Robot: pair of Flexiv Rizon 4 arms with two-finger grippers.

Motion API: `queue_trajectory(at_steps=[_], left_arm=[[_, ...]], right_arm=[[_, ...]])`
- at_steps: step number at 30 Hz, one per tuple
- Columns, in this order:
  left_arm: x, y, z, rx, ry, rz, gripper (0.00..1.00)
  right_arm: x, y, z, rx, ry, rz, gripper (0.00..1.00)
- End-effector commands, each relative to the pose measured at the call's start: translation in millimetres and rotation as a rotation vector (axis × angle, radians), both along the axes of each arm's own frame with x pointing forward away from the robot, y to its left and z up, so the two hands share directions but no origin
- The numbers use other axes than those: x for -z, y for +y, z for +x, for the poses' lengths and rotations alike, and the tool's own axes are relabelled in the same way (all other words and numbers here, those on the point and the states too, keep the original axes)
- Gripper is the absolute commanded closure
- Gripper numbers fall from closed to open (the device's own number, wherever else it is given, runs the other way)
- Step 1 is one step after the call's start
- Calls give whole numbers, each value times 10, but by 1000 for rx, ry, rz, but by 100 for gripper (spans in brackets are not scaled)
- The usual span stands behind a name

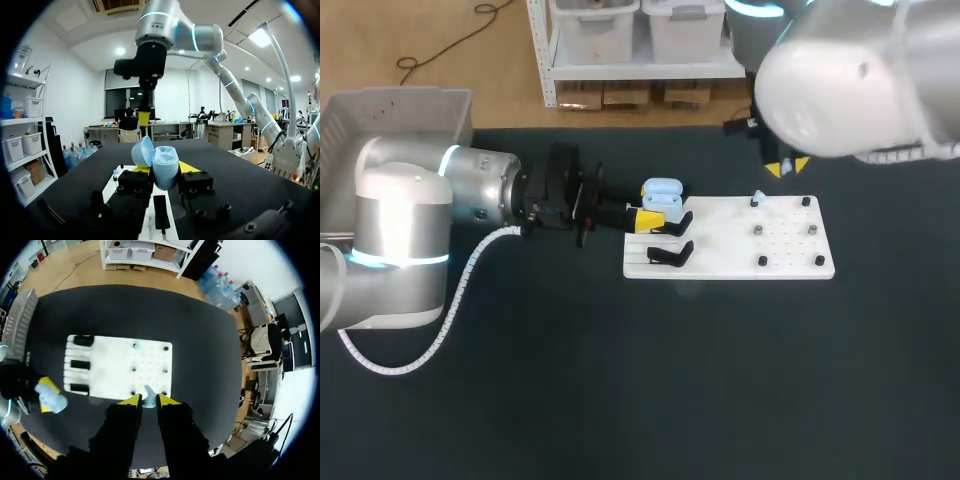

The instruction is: Pick up each earbud case from the left stands, insert the matching earbuds, close the lid, and place the case in the box.

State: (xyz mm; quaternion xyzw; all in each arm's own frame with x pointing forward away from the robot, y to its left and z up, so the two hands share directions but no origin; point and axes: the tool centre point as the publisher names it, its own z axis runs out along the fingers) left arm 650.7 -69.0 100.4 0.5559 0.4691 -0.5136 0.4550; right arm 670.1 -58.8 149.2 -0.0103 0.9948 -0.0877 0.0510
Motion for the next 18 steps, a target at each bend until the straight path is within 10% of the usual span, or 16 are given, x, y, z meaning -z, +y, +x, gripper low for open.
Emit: queue_trajectory(at_steps=[1,18], left_arm=[[0,2,4,1,0,1,100],[0,2,4,1,0,1,100]], right_arm=[[-307,136,-258,11,15,58,100],[-382,620,-506,-76,78,121,100]])
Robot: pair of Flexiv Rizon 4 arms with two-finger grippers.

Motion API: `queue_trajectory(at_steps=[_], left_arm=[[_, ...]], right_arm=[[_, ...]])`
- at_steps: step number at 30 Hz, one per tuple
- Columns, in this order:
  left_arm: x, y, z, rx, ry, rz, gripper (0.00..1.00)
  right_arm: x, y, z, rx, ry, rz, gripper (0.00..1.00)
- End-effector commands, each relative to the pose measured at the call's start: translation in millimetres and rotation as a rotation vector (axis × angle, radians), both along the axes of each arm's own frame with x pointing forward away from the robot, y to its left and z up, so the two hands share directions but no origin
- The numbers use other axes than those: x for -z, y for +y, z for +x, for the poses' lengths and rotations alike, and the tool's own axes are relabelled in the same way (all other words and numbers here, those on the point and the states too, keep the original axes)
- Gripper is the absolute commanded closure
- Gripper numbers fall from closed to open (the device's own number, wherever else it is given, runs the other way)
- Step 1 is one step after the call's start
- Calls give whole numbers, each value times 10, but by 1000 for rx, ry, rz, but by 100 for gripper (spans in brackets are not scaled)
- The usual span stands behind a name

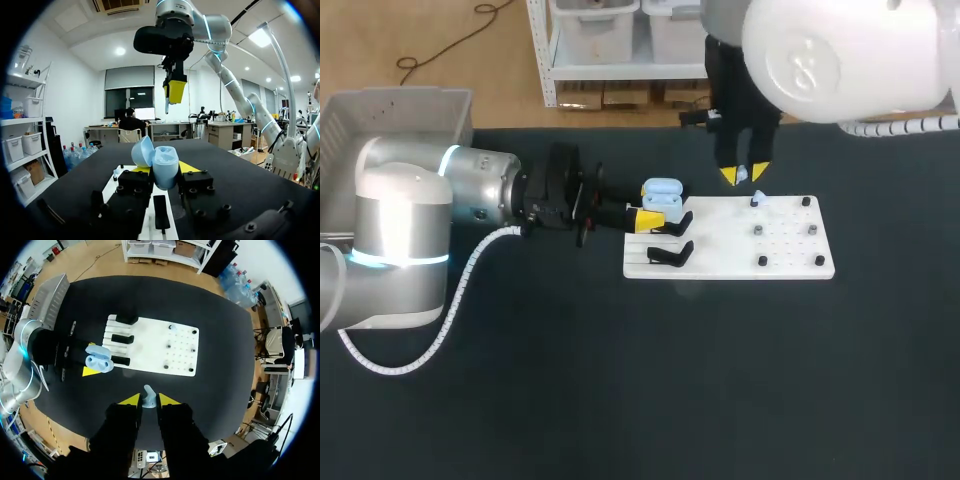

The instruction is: Pick up each earbud case from the left stands, insert the matching earbuds, close the lid, and place the case in the box.

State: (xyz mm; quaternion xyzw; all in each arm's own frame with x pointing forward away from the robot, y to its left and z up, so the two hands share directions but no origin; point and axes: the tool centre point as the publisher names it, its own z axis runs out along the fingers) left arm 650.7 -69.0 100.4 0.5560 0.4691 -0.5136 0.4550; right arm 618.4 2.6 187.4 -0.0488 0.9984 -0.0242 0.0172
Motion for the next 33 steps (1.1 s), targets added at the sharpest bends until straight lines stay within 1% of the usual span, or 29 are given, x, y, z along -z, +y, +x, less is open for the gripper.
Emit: queue_trajectory(at_steps=[1,7,8,9,10,11,13,14,15,17,18,20,22,24,25,28,33], left_arm=[[0,1,4,1,0,1,100],[0,1,4,1,0,1,100],[0,1,4,1,0,1,100],[0,1,4,1,0,1,100],[0,1,4,1,0,1,100],[0,1,4,1,0,1,100],[0,1,4,1,0,1,100],[0,1,4,1,0,1,100],[0,1,4,1,0,1,100],[0,1,4,1,0,1,100],[0,1,4,1,0,1,100],[0,1,4,1,0,1,100],[0,1,4,1,0,1,100],[0,1,4,1,0,1,100],[0,1,4,1,0,1,100],[0,1,4,1,0,1,100],[0,1,4,1,0,1,100]], right_arm=[[-1,5,11,1,2,-1,100],[-1,5,11,1,2,-1,100],[-9,49,29,36,12,9,100],[-7,92,62,66,-13,-34,100],[0,135,95,91,-21,-49,100],[1,185,114,148,29,-3,100],[33,261,173,234,61,-12,100],[51,286,201,301,98,0,100],[75,301,219,338,115,-4,100],[99,327,262,429,157,46,100],[114,336,275,458,177,50,100],[124,368,292,505,195,88,100],[145,395,304,530,215,82,100],[163,437,308,542,224,96,100],[174,456,298,546,239,97,100],[177,491,257,537,232,108,100],[177,491,257,537,232,108,100]])
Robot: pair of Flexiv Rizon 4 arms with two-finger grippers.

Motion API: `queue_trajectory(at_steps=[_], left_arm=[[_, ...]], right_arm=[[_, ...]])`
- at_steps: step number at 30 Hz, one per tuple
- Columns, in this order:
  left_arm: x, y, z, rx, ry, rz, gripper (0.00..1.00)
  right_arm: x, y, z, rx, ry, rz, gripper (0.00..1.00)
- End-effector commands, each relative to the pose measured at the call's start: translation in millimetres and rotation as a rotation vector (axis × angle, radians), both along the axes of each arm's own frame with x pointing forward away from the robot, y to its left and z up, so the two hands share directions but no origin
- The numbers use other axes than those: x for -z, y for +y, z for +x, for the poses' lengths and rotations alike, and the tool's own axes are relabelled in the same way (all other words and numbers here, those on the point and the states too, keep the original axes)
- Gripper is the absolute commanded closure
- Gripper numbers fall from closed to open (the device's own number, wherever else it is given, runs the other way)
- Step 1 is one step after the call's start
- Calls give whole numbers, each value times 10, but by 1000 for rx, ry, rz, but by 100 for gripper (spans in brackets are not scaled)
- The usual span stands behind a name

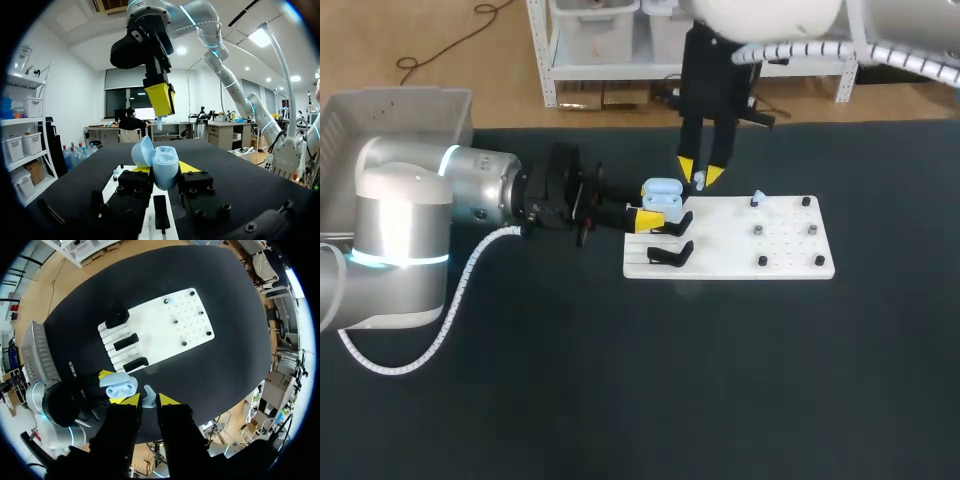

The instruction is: Pick up each earbud case from the left stands, insert the matching earbuds, close the lid, and place the case in the box.

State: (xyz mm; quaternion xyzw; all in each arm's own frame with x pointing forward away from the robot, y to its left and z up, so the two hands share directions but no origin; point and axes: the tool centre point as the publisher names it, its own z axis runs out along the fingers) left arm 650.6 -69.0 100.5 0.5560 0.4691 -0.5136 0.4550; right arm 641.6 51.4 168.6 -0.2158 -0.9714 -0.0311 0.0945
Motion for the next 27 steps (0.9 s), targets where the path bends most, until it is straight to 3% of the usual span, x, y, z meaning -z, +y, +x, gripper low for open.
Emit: queue_trajectory(at_steps=[1,8,16,27], left_arm=[[1,2,4,1,0,1,100],[1,2,4,1,0,1,100],[37,-60,5,6,-23,44,100],[69,-138,7,-5,-21,53,100]], right_arm=[[-11,3,24,0,14,3,100],[-11,3,24,0,14,3,100],[-44,72,-16,-32,-16,-93,100],[-11,154,-138,9,-5,-141,100]])
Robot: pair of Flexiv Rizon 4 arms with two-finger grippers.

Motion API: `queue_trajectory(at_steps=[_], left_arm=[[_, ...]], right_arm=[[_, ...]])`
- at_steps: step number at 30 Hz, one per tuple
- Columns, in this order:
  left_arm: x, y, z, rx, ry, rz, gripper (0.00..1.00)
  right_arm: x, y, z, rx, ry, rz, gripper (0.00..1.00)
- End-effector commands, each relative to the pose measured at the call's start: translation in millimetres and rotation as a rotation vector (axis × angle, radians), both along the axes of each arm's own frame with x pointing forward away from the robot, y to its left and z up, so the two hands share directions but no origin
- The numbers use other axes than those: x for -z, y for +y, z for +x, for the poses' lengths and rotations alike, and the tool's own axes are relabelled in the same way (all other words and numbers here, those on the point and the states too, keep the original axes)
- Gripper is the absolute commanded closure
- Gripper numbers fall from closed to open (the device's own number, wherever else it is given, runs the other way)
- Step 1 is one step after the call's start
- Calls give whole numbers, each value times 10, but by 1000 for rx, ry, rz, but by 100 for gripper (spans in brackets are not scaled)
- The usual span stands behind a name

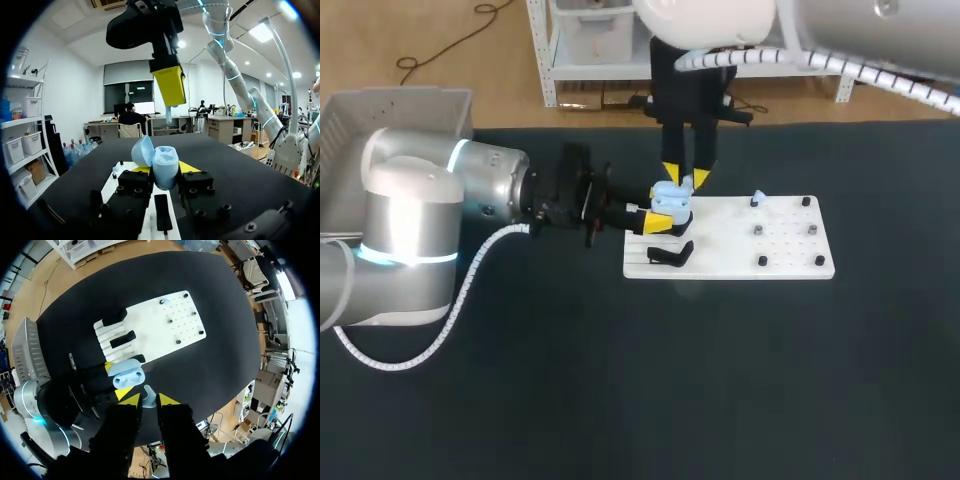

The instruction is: Pick up each earbud case from the left stands, insert the matching earbuds, close the lid, and place the case in the box.

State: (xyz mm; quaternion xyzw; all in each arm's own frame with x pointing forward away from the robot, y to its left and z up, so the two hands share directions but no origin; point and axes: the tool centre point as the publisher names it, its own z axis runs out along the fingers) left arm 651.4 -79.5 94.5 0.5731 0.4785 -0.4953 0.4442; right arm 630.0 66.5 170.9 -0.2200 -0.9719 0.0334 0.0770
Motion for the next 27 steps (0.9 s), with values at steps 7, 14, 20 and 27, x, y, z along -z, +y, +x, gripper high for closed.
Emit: queue_trajectory(at_steps=[7,14,20,27], left_arm=[[14,-55,-1,-15,-6,-7,100],[12,-61,-13,-25,-14,-24,100],[25,-55,-22,-28,-17,-33,100],[25,-47,-24,-38,-29,-47,100]], right_arm=[[34,-6,-51,46,24,-19,100],[85,45,-39,40,47,-29,100],[102,96,-26,24,54,-46,100],[133,103,-5,14,62,-74,100]])
